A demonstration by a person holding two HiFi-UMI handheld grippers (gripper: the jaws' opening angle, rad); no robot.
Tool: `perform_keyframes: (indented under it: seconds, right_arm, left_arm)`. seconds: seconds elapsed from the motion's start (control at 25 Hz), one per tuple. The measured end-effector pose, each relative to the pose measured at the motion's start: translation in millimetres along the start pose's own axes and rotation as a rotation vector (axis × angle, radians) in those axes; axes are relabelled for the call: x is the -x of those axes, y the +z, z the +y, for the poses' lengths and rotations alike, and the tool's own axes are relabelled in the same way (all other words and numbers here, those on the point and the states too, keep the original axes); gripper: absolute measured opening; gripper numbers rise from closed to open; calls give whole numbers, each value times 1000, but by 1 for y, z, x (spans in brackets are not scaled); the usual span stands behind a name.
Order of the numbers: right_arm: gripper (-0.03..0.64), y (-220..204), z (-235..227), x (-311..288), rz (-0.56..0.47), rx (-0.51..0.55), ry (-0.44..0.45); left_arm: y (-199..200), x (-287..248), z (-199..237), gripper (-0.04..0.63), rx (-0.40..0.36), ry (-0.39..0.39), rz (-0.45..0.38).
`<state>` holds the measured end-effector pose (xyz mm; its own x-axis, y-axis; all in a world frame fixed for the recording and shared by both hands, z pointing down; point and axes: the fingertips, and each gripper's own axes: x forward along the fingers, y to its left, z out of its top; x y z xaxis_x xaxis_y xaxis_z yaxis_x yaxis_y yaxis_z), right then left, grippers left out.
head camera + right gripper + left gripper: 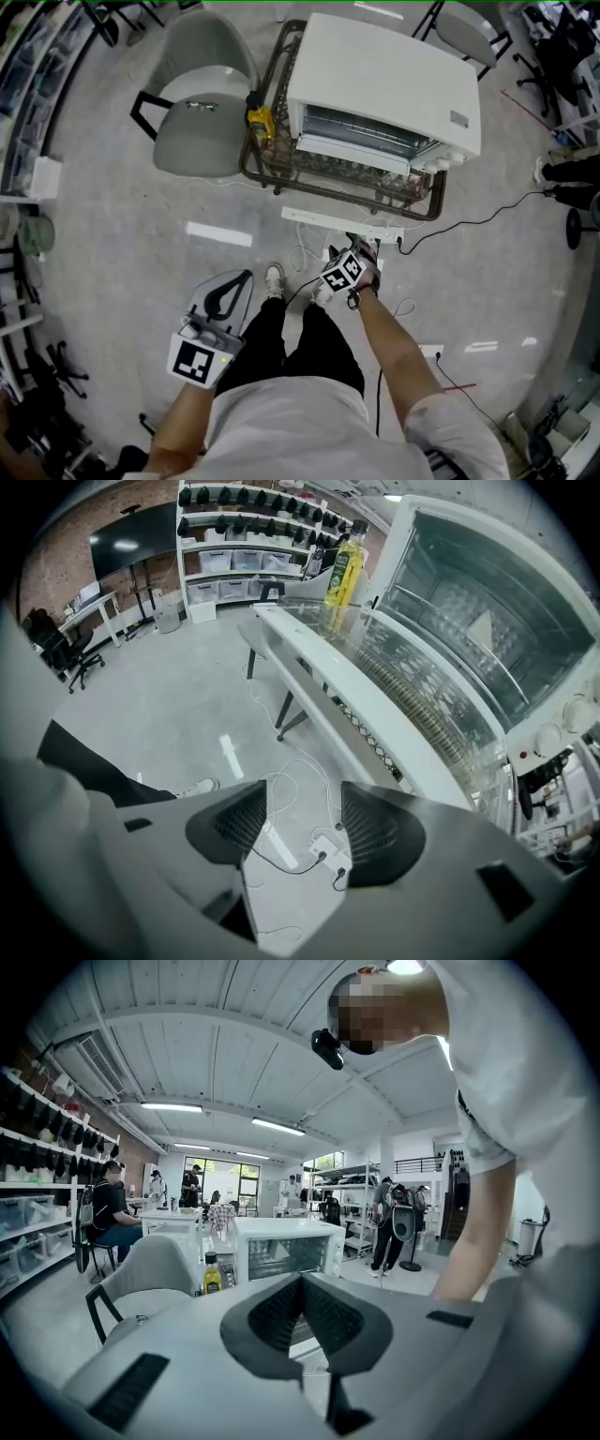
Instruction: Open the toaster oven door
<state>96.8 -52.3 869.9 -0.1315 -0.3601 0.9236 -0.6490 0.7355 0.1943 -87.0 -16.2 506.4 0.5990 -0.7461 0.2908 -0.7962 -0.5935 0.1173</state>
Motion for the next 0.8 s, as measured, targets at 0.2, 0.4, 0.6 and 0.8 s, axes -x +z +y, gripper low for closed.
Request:
perform_keyframes:
  seconds: [0.2, 0.4, 0.6, 0.8]
  right_arm:
    - [253, -5, 1, -8, 17, 12, 4]
    - [253, -8, 2, -14, 35, 14, 10]
    - [267, -16, 3, -18, 60, 11, 14]
    - [268, -19, 9, -14, 62, 11, 18]
  left_arm:
    - [-3, 1, 7, 17, 5, 8, 10]
    - [-9, 1, 10, 17, 12, 14, 20]
    - [-10, 2, 10, 17, 20, 17, 17]
    - [-10, -1, 8, 17, 16, 12, 18]
